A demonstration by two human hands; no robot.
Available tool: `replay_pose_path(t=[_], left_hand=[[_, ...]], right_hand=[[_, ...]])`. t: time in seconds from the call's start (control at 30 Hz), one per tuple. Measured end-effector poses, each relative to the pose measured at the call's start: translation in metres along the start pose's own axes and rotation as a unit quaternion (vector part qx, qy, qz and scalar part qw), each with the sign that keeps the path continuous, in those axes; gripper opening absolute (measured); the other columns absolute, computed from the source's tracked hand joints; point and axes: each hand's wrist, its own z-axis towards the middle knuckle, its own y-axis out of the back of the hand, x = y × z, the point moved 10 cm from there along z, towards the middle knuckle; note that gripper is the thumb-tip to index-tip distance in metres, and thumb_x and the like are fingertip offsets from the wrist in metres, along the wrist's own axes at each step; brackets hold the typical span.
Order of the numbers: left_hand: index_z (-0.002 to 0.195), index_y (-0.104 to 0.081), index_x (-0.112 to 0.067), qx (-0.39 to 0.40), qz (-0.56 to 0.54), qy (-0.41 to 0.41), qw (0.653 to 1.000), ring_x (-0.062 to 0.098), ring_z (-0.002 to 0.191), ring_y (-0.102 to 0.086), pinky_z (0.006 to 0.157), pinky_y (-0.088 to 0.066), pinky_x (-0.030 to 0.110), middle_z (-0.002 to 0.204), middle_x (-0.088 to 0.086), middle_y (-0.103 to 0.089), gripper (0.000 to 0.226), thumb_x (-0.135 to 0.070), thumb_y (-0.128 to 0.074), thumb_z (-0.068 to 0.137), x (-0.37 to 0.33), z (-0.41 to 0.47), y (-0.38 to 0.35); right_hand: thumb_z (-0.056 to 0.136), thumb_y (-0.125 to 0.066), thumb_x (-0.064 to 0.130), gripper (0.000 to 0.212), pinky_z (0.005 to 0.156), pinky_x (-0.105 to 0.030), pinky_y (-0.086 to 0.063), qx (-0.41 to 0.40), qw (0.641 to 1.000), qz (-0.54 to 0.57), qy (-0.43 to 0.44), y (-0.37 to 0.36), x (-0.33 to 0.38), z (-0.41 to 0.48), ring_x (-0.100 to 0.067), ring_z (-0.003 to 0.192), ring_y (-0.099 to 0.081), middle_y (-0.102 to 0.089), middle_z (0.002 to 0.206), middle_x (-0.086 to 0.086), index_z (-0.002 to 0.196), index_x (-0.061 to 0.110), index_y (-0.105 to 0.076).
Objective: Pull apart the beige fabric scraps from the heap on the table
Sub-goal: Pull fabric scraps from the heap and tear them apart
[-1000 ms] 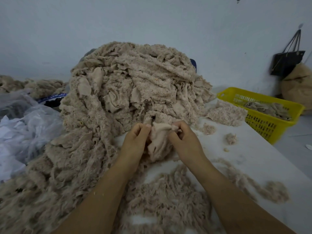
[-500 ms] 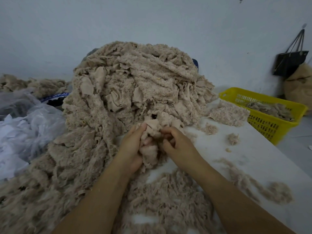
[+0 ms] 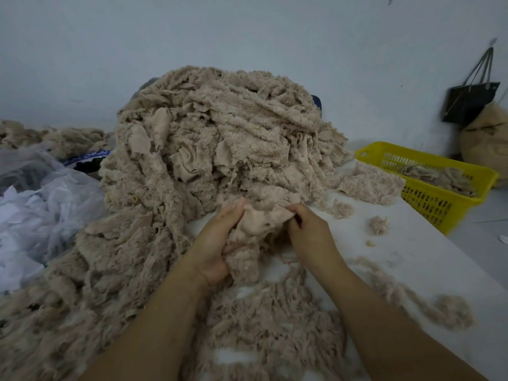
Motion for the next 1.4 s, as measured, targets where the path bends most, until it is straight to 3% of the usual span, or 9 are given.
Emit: replay_pose_path(t=[0.1, 0.23, 0.33, 0.5, 0.83, 0.97, 1.23, 1.3, 1.4], left_hand=[[0.085, -0.068, -0.019, -0.059, 0.1, -0.018, 0.993, 0.006, 0.036, -0.048, 0.038, -0.039, 0.017, 0.06, -0.003, -0.064, 0.033, -0.026, -0.044, 0.105, -0.002, 0.006, 0.017], [0.088, -0.064, -0.036, -0.102, 0.41, -0.055, 0.905, -0.012, 0.075, -0.061, 0.064, -0.046, 0.016, 0.086, -0.024, -0.064, 0.06, -0.09, -0.042, 0.074, -0.008, 0.006, 0.017], [0.084, -0.063, -0.028, -0.055, 0.447, -0.069, 0.89, -0.018, 0.062, -0.056, 0.054, -0.043, 0.005, 0.078, -0.022, -0.06, 0.052, -0.078, -0.06, 0.072, -0.006, 0.005, 0.003], [0.057, -0.064, -0.036, 0.046, 0.384, -0.071, 0.919, -0.004, 0.045, -0.049, 0.048, -0.04, 0.011, 0.049, -0.017, -0.054, 0.041, -0.033, -0.06, 0.097, 0.004, 0.0, -0.017], [0.061, -0.076, -0.018, -0.003, 0.107, -0.034, 0.994, 0.018, 0.067, -0.071, 0.061, -0.057, 0.027, 0.074, 0.006, -0.074, 0.009, -0.023, -0.07, 0.065, -0.001, 0.001, -0.005], [0.079, -0.061, -0.015, -0.033, 0.081, -0.015, 0.996, 0.025, 0.079, -0.053, 0.071, -0.042, 0.037, 0.094, 0.013, -0.054, 0.006, -0.01, -0.065, 0.077, 0.003, 0.008, 0.009], [0.124, -0.067, -0.01, -0.02, 0.131, 0.052, 0.99, 0.024, 0.114, -0.068, 0.09, -0.058, 0.038, 0.121, 0.014, -0.071, 0.084, -0.076, -0.055, 0.072, 0.013, 0.005, 0.005], [0.112, -0.075, -0.009, -0.025, 0.191, 0.032, 0.981, 0.023, 0.106, -0.071, 0.091, -0.056, 0.038, 0.112, 0.014, -0.074, 0.067, -0.066, -0.062, 0.078, 0.01, 0.006, 0.007], [0.072, -0.074, -0.009, -0.095, 0.241, -0.001, 0.966, 0.013, 0.054, -0.066, 0.049, -0.051, 0.022, 0.065, 0.009, -0.071, 0.027, -0.017, -0.061, 0.094, 0.002, 0.008, 0.023]], right_hand=[[0.102, -0.05, 0.021, 0.014, 0.044, -0.016, -0.034, -0.012, 1.0, 0.016, -0.012, 0.002, -0.002, 0.001, -0.002, 0.048, -0.046, -0.059, 0.079, 0.004, 0.11, 0.022, -0.061], [0.102, -0.053, 0.028, 0.01, 0.049, -0.011, -0.038, -0.026, 0.998, 0.052, 0.012, 0.005, 0.008, -0.001, 0.004, 0.058, -0.052, -0.06, 0.079, 0.009, 0.105, 0.028, -0.063], [0.101, -0.054, 0.027, 0.013, 0.056, -0.008, -0.04, -0.036, 0.999, 0.036, 0.017, 0.005, 0.008, -0.001, 0.009, 0.069, -0.054, -0.06, 0.083, 0.015, 0.108, 0.027, -0.065], [0.102, -0.049, 0.016, 0.025, 0.047, -0.015, -0.038, -0.039, 0.999, -0.002, -0.029, 0.008, -0.01, 0.003, -0.001, 0.053, -0.051, -0.061, 0.079, 0.011, 0.122, 0.021, -0.064], [0.101, -0.051, 0.015, 0.009, 0.04, -0.014, -0.034, -0.054, 0.997, 0.03, -0.047, 0.016, -0.015, 0.005, -0.004, 0.051, -0.052, -0.058, 0.074, 0.004, 0.107, 0.02, -0.054], [0.1, -0.05, 0.01, 0.024, 0.048, -0.012, -0.036, -0.025, 0.999, 0.017, 0.021, 0.006, 0.011, -0.003, 0.002, 0.055, -0.052, -0.061, 0.078, 0.005, 0.119, 0.018, -0.061], [0.092, -0.063, 0.01, 0.049, 0.082, -0.034, -0.046, 0.025, 0.968, -0.187, 0.168, -0.015, 0.054, -0.016, -0.028, 0.112, -0.055, -0.058, 0.125, -0.009, 0.138, 0.026, -0.058], [0.091, -0.057, 0.006, 0.057, 0.081, -0.037, -0.046, 0.046, 0.952, -0.244, 0.178, -0.024, 0.056, -0.018, -0.032, 0.121, -0.048, -0.048, 0.137, -0.014, 0.145, 0.023, -0.05], [0.097, -0.049, 0.018, 0.061, 0.084, -0.041, -0.047, 0.076, 0.94, -0.282, 0.178, -0.034, 0.056, -0.021, -0.032, 0.135, -0.035, -0.028, 0.155, -0.016, 0.155, 0.026, -0.031]])
